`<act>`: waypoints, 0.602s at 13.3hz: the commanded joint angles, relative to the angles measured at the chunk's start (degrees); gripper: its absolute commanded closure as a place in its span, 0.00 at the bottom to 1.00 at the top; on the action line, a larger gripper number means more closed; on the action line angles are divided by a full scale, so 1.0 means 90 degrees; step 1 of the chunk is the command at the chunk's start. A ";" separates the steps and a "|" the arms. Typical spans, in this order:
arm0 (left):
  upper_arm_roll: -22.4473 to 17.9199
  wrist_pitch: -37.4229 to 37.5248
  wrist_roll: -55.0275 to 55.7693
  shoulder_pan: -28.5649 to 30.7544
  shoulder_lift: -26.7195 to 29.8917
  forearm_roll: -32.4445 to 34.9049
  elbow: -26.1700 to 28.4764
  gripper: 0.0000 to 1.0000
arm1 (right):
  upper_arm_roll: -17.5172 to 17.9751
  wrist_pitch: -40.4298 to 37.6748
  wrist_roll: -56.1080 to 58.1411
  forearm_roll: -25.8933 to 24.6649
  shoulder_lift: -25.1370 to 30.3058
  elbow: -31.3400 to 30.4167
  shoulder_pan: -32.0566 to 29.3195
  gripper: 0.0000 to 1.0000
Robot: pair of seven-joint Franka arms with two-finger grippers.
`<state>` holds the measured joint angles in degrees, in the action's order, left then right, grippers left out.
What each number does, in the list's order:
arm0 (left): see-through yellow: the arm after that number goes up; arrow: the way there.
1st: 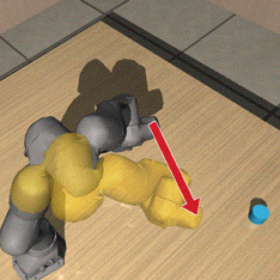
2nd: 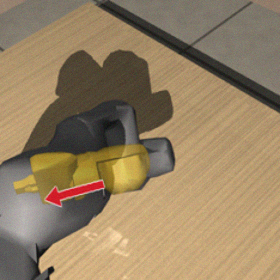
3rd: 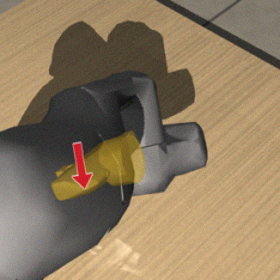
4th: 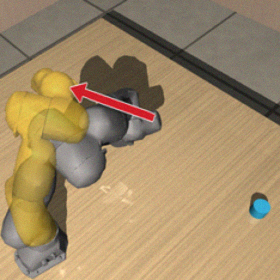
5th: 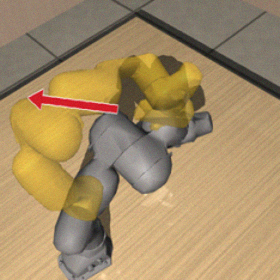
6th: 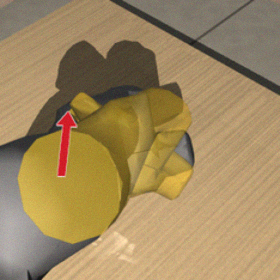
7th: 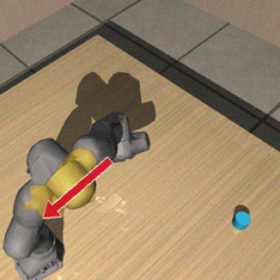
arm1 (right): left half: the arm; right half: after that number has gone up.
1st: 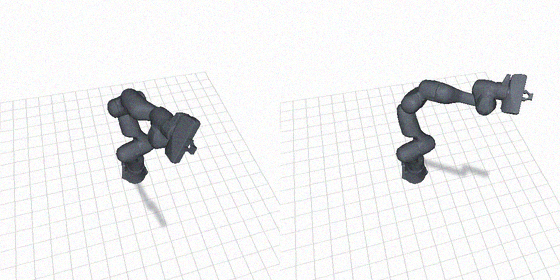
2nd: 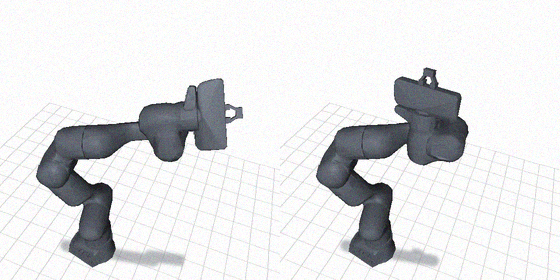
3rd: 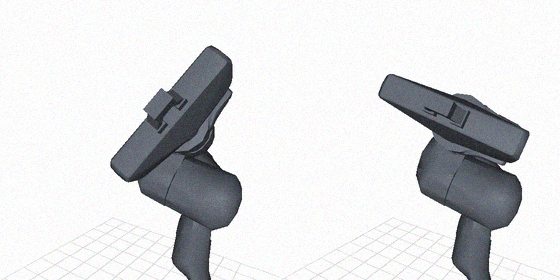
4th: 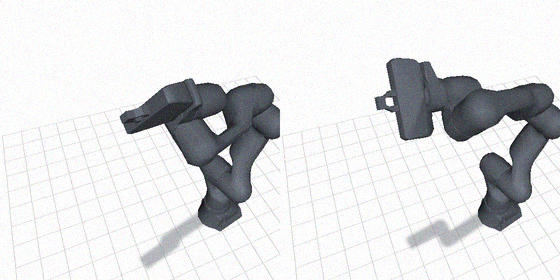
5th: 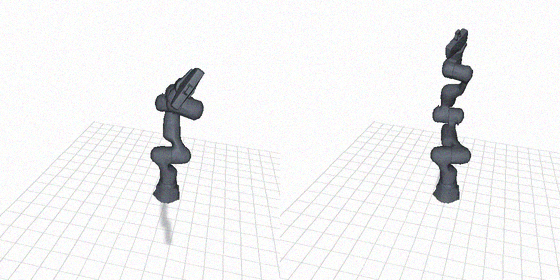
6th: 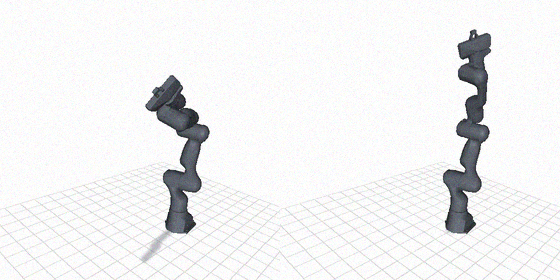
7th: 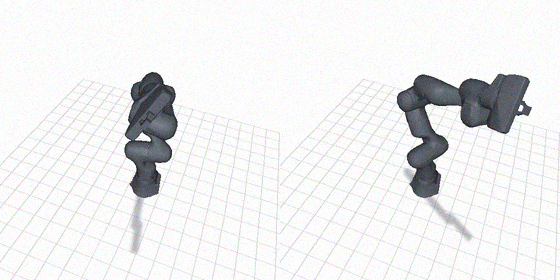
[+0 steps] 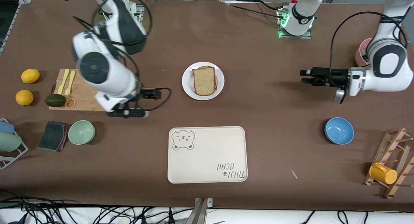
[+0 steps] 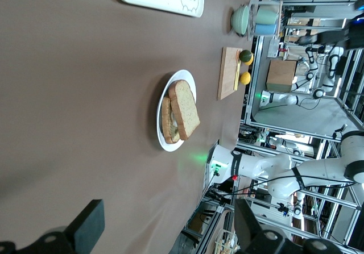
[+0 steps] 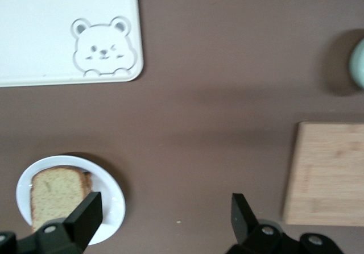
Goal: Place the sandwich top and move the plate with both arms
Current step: 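Open the right gripper and retract it while the left gripper approaches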
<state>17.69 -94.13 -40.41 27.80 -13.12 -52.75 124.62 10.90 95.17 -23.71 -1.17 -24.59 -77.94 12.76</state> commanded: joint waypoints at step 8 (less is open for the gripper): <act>0.1696 -0.1581 -0.0214 0.0007 0.0023 -0.1462 0.1006 0.00 | -0.1347 -0.0174 0.2585 0.0179 0.2976 -0.1857 -0.1181 0.00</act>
<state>31.64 -105.76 -38.70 27.60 -13.25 -62.89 130.64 -0.79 93.80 -3.11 -0.83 -2.45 -91.67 4.08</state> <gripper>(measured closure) 0.000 0.000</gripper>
